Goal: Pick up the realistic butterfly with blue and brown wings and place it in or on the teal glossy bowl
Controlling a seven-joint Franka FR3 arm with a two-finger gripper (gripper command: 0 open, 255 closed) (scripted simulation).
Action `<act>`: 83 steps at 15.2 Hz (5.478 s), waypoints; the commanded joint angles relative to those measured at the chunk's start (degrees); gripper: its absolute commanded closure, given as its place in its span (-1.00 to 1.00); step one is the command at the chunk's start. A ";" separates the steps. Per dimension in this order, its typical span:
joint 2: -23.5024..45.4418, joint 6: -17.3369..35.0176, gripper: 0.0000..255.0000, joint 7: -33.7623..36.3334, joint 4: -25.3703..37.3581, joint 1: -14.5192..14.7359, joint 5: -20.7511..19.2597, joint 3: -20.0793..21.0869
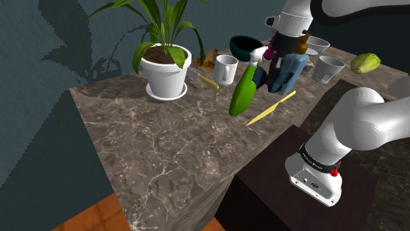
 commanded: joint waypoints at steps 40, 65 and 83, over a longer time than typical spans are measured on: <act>38.71 -7.28 1.00 -22.00 46.39 -3.48 -3.65 -18.84; 71.09 -6.34 1.00 -37.28 75.00 -11.98 9.05 -25.10; 72.20 -11.35 -1.00 -37.28 81.08 -12.86 9.48 -25.17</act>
